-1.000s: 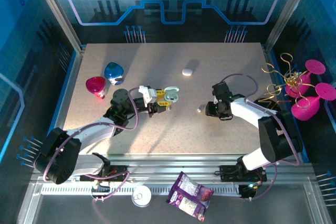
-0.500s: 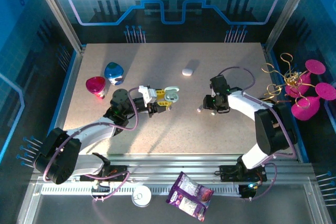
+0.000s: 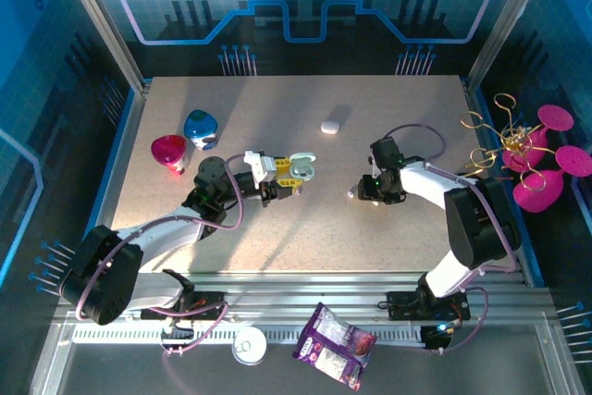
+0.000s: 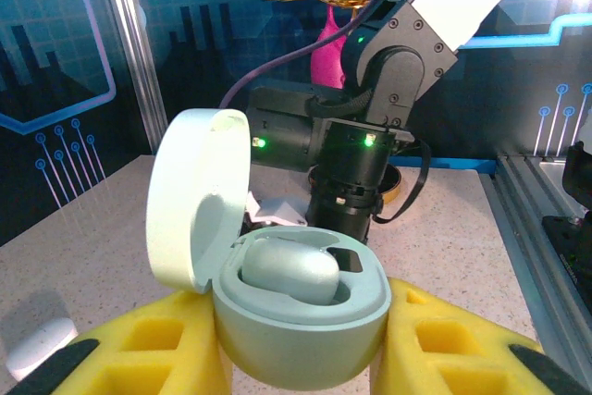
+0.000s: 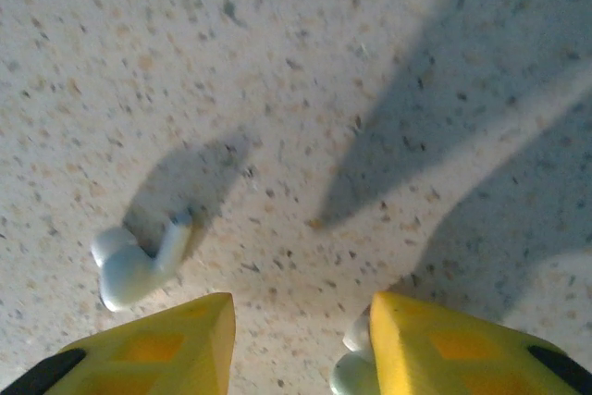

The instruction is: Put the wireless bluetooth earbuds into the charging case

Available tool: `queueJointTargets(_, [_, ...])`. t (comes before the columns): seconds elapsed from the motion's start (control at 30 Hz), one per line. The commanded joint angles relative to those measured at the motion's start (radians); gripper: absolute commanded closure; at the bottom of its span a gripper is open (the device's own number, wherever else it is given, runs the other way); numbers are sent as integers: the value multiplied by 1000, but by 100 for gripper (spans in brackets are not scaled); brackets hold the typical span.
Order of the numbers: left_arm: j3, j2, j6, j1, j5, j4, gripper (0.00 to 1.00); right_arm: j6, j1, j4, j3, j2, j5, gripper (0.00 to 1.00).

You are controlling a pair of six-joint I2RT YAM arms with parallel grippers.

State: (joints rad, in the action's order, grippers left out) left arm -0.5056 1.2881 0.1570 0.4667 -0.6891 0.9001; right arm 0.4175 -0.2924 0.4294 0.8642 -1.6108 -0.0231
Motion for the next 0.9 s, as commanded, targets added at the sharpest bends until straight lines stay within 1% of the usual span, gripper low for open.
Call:
queueJointTargets(0.0, [-11,-13,-3,-3,-33,30,66,-1,3,61,-42,45,23,57])
queueJointTargets(0.33, [-11,-18,-21,-4,-41,39,66,21,-4,95,-105,122,14,57])
queueJointTargets(0.6, [-11,-23,-25,-4,-43,34,66,34,-13,103,-122,170,92,57])
queueJointTargets(0.77, [-9,-27,-21,-4,-42,29,66,40,-10,108,-124,222,80,54])
queueJointTargets(0.87, [-6,-21,-24,-4,-42,41,66,50,8,74,-128,223,139,52])
